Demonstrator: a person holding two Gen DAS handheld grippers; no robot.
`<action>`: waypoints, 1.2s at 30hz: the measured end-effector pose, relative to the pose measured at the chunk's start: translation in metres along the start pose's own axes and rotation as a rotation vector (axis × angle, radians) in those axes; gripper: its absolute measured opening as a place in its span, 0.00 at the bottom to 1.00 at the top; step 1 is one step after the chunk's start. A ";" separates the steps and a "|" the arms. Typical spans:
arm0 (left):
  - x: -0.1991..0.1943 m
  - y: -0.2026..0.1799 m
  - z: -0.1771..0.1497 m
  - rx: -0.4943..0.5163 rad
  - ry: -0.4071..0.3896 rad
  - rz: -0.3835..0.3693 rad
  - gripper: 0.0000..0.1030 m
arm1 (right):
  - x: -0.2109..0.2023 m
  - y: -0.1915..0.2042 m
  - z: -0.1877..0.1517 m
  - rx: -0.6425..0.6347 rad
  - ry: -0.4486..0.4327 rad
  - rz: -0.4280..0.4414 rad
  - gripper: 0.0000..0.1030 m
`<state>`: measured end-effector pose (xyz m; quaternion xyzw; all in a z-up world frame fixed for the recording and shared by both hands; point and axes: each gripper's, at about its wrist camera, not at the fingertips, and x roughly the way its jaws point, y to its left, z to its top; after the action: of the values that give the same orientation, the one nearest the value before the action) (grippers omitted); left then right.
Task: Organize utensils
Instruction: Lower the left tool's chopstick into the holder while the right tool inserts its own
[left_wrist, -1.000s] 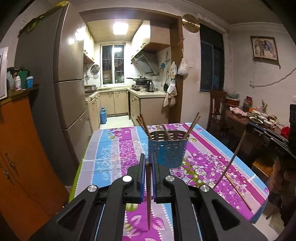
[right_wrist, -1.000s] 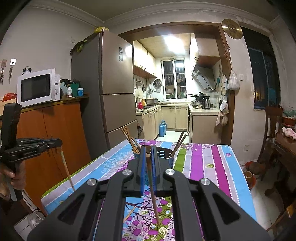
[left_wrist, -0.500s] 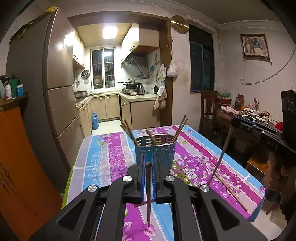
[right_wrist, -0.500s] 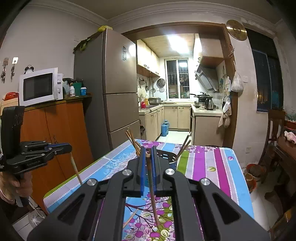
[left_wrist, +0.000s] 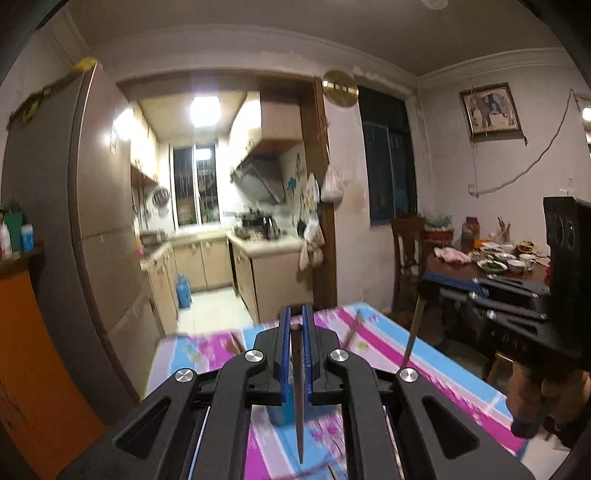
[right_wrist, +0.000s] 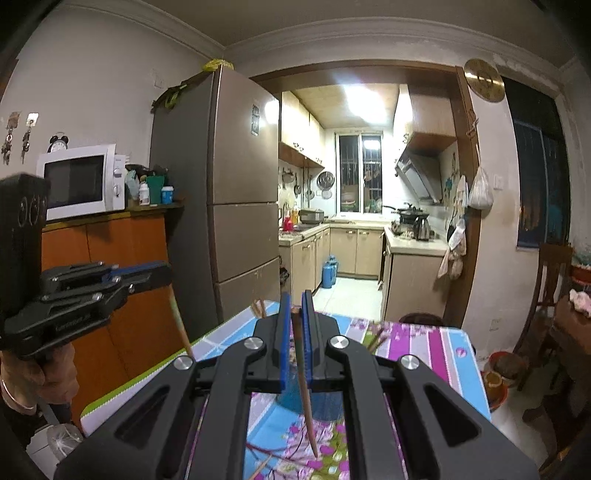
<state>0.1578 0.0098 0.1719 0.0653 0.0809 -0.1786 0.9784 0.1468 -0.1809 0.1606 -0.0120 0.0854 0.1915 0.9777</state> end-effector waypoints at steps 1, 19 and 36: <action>0.006 0.001 0.008 0.007 -0.022 0.016 0.07 | 0.005 -0.004 0.007 0.008 -0.009 -0.004 0.04; 0.113 0.034 0.061 -0.039 -0.165 0.050 0.07 | 0.080 -0.052 0.053 0.099 -0.057 -0.022 0.04; 0.187 0.053 0.006 -0.130 -0.106 -0.013 0.07 | 0.154 -0.069 0.012 0.201 0.017 0.002 0.04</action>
<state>0.3500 -0.0048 0.1490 -0.0085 0.0406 -0.1826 0.9823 0.3147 -0.1868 0.1452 0.0847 0.1125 0.1829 0.9730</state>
